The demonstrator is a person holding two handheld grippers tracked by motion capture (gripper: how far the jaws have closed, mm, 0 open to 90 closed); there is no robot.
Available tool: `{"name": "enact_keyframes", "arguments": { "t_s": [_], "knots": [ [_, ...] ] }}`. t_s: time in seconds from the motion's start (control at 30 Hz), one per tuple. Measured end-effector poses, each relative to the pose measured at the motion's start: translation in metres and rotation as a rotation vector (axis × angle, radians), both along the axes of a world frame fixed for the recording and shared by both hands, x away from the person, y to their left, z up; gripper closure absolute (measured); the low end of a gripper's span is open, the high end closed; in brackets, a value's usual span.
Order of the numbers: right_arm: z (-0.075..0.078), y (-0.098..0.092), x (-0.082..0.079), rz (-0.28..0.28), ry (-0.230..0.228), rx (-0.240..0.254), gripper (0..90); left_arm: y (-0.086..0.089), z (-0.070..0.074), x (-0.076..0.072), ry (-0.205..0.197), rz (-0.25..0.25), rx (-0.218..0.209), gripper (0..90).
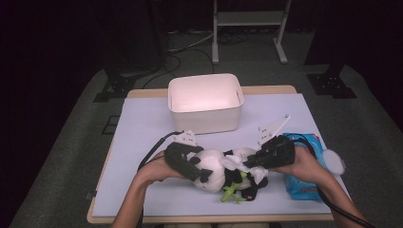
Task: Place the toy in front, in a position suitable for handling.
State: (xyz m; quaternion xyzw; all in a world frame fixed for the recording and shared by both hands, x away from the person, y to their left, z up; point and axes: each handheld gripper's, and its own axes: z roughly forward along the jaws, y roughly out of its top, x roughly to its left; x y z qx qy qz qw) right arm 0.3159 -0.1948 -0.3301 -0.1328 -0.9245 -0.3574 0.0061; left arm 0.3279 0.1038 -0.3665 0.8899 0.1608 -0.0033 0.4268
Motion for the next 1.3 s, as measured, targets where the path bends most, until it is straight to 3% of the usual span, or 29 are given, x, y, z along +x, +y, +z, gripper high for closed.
{"name": "enact_keyframes", "arguments": {
  "t_s": [0.1, 0.23, 0.37, 0.43, 0.7, 1.0, 1.13, 1.3],
  "knots": [
    [-0.001, 0.000, -0.001, 0.005, 0.000, 0.003, 84.3, -0.001, -0.002, 0.000, 0.002, -0.009, 0.004, 8.7],
    [-0.001, 0.001, -0.001, 0.004, 0.002, 0.007, 84.3, -0.001, -0.004, -0.002, -0.049, -0.031, 0.002, 11.9],
    [0.001, 0.000, 0.000, 0.001, -0.007, 0.009, 84.2, -0.001, -0.002, -0.003, -0.079, -0.023, 0.020, 29.6],
    [0.004, 0.000, 0.003, -0.003, -0.006, 0.014, 84.2, -0.001, -0.001, -0.002, -0.090, -0.013, 0.021, 34.0],
    [0.011, 0.001, 0.010, -0.020, -0.015, 0.016, 84.2, 0.000, 0.002, 0.003, -0.129, 0.005, 0.001, 38.2],
    [0.021, 0.007, 0.017, -0.038, -0.049, 0.038, 84.1, 0.000, 0.013, 0.001, -0.260, 0.021, -0.012, 40.0],
    [0.026, 0.024, 0.021, -0.027, -0.066, 0.031, 84.1, -0.006, 0.016, -0.001, -0.308, -0.021, -0.014, 39.8],
    [0.025, 0.024, 0.027, -0.038, -0.062, 0.004, 84.1, -0.001, 0.012, 0.000, -0.293, -0.016, -0.031, 39.3]
  ]
}}
